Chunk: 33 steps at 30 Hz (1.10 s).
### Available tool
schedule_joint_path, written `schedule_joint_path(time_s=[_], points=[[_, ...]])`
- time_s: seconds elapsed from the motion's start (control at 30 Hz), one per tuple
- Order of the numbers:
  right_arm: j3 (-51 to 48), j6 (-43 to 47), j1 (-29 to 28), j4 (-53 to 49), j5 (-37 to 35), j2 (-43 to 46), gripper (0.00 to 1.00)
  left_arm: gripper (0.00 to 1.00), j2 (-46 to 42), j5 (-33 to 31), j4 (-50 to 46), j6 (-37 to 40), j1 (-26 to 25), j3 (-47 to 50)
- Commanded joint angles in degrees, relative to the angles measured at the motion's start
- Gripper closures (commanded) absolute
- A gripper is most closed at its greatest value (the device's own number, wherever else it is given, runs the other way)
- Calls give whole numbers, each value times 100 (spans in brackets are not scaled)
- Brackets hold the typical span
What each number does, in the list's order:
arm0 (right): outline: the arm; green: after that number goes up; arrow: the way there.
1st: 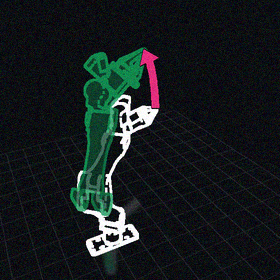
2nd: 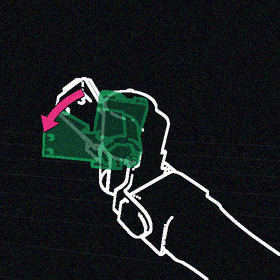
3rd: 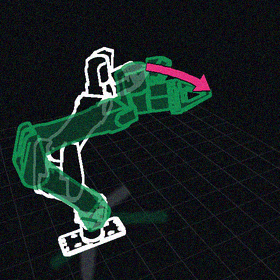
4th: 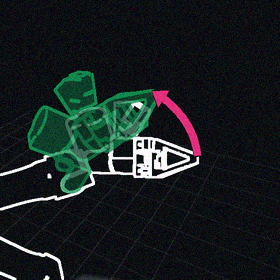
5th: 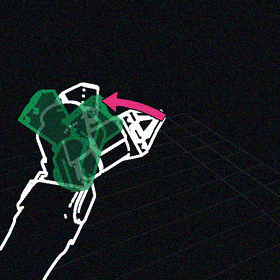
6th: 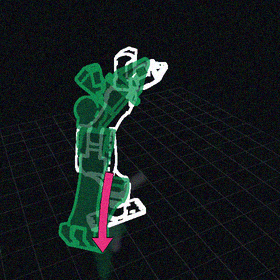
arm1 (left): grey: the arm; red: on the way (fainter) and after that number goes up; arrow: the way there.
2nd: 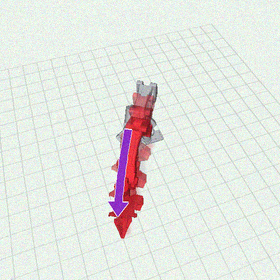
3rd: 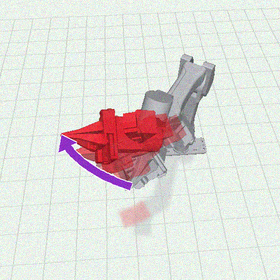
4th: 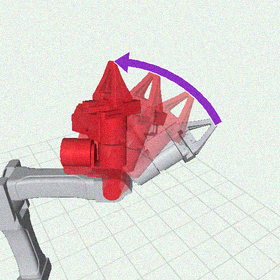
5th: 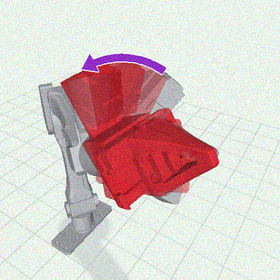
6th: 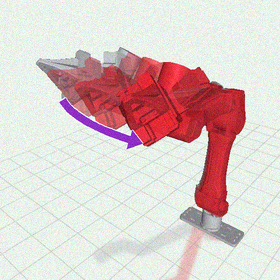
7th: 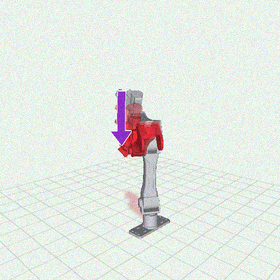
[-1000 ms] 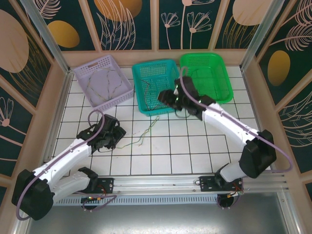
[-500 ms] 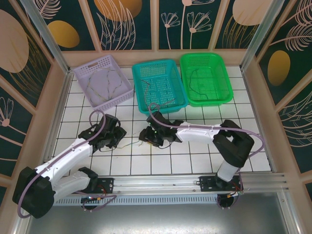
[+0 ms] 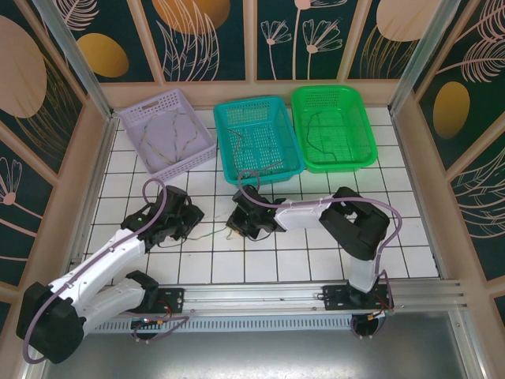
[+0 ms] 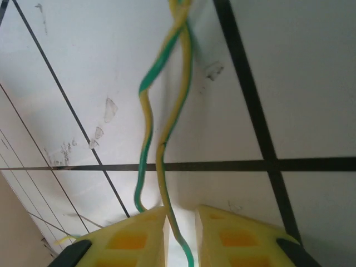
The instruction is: Untangle the cables
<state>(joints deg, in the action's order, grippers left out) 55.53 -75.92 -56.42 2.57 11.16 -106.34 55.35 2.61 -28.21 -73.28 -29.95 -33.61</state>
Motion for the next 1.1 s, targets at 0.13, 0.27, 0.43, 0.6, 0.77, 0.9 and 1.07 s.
schedule_joint_path(time_s=[0.13,0.27,0.43,0.6,0.77,0.9,1.07], points=[[115,95,-49,-27,-566,-31,99,63,-7,69,-224,340,-2,-234],[168,235,-66,-179,-712,151,100,62,86,47,-229,457,-8,-319],[305,465,-109,-583,-998,503,100,62,186,31,-209,524,-10,-443],[295,570,-142,-1045,-1286,1085,100,53,230,84,-329,651,-10,-533],[189,589,-141,-1347,-1383,1639,100,40,100,402,-133,247,-10,-441],[34,1005,-206,-1338,-1560,2377,100,34,-92,810,453,-549,-10,-470],[-173,2089,-249,-1176,-1728,3260,100,29,-95,1056,860,-1321,-18,-854]])
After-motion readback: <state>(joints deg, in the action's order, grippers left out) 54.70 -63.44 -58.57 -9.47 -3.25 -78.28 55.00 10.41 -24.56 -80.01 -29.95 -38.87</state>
